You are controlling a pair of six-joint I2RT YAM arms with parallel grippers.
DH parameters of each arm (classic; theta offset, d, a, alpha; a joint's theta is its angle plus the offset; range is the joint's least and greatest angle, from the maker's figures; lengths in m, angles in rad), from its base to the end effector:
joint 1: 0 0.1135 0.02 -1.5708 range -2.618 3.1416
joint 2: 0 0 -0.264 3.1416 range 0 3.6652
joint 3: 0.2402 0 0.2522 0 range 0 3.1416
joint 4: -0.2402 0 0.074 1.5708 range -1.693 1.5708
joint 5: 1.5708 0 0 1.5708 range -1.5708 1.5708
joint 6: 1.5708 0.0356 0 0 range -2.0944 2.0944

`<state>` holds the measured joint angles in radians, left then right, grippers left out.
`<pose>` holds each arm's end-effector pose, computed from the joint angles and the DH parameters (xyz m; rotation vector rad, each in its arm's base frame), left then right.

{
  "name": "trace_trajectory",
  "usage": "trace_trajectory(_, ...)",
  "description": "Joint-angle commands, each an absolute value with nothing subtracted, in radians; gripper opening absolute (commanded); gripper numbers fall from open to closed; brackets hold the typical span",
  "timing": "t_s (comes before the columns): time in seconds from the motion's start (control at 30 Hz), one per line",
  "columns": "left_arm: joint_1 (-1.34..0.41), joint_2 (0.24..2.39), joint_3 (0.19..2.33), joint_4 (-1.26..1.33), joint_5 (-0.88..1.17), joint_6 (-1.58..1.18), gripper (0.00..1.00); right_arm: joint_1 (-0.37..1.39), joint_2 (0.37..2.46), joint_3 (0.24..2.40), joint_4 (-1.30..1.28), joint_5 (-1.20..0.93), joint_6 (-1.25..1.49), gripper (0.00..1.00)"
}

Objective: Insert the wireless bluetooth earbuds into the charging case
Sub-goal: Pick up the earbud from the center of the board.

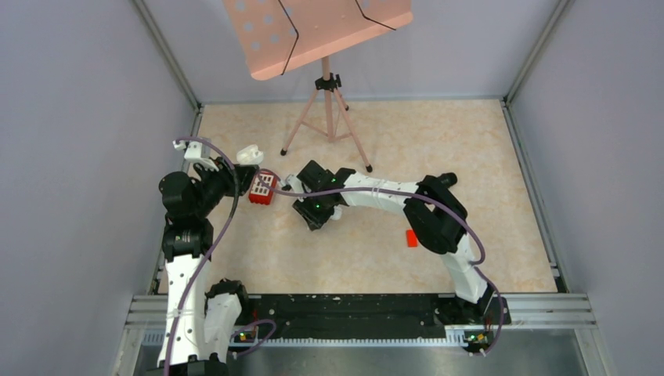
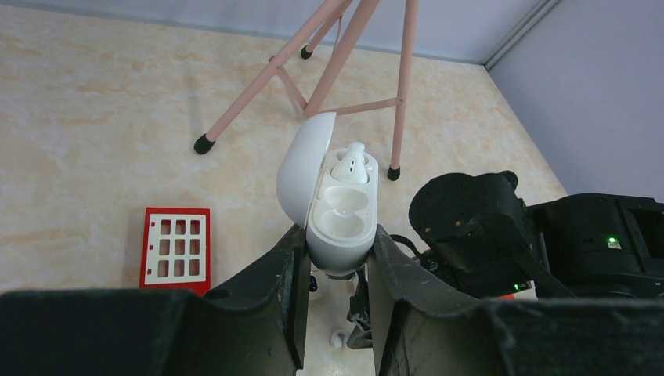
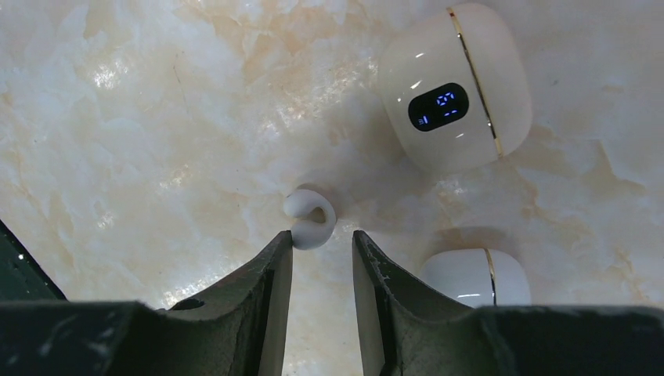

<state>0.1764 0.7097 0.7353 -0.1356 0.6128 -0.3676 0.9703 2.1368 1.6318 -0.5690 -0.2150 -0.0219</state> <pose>0.1666 0.0089 0.3405 0.0070 1.7030 -0.6561 0.2519 0.3812 0.1747 -1.3693 2.3725 0.5800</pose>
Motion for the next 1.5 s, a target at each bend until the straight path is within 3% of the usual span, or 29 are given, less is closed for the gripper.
trace_trajectory(0.0,0.182,0.708,0.765,-0.096,0.629,-0.365,0.0,0.946,2.142,1.688,-0.544,-0.228,-0.01,0.33)
trace_trajectory(0.63,0.183,0.713,0.745,-0.082,0.628,-0.373,0.0,0.949,2.171,1.67,-0.538,-0.289,-0.022,0.32)
trace_trajectory(0.77,0.183,0.711,0.743,-0.086,0.627,-0.371,0.0,0.949,2.165,1.676,-0.535,-0.325,-0.03,0.25)
trace_trajectory(1.03,0.183,0.716,0.742,-0.084,0.625,-0.373,0.0,0.949,2.139,1.676,-0.523,-0.389,-0.042,0.0)
trace_trajectory(1.47,0.183,0.715,0.743,-0.07,0.621,-0.379,0.0,0.942,2.088,1.639,-0.511,-0.391,-0.078,0.0)
